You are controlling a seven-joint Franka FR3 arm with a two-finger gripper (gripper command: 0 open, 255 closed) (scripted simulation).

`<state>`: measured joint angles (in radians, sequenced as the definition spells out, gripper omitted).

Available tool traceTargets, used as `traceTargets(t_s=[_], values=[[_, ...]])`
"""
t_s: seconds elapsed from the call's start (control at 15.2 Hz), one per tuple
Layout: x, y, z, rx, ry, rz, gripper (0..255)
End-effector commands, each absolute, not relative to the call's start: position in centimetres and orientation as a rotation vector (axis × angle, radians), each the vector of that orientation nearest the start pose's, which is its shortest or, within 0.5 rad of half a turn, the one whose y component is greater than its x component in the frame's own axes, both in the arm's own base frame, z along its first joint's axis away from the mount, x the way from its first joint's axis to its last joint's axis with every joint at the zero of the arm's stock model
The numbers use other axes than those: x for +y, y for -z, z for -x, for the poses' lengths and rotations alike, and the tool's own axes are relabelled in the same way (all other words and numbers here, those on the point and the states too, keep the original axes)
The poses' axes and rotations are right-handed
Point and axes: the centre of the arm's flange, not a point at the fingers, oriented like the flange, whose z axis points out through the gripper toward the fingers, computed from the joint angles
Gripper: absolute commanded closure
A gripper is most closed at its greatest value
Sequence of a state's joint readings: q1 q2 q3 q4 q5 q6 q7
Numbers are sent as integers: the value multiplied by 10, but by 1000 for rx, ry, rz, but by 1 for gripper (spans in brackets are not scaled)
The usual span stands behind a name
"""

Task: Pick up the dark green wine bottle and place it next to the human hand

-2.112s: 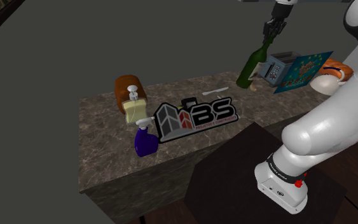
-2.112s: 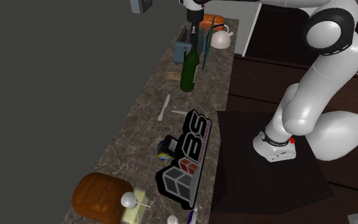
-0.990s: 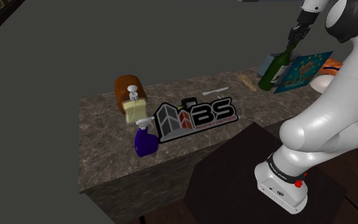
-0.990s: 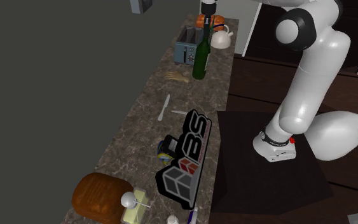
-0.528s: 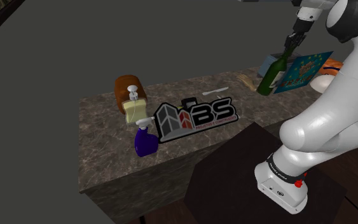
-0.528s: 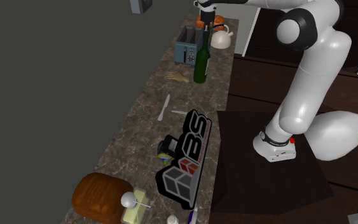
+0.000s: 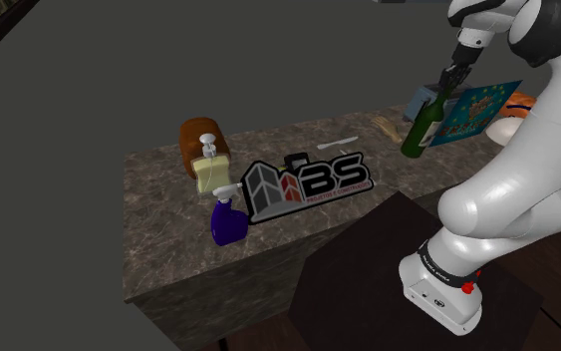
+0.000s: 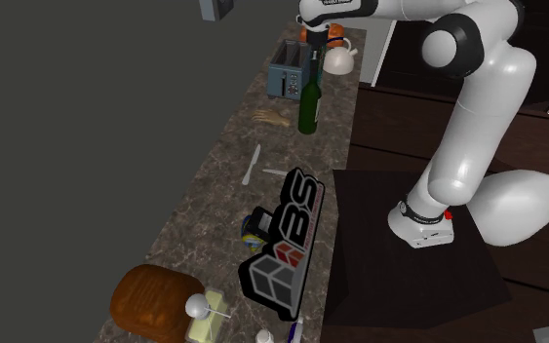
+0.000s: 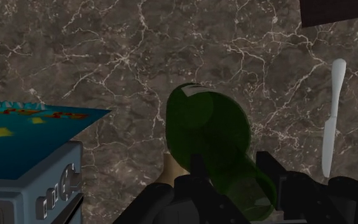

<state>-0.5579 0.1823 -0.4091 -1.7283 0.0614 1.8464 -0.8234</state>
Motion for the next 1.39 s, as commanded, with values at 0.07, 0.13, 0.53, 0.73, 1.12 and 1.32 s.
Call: traceTargets(t_s=[0.07,0.13,0.53,0.73,1.12,1.32], values=[[-488,-469,-361,245,-63,3103,255],[-488,-469,-361,245,-63,3103,255],[-488,-469,-361,245,-63,3103,0],[-488,-469,-361,245,-63,3103,0],[-490,-518,-363,245,-63,3103,0],[-490,-518,-363,245,-63,3103,0]])
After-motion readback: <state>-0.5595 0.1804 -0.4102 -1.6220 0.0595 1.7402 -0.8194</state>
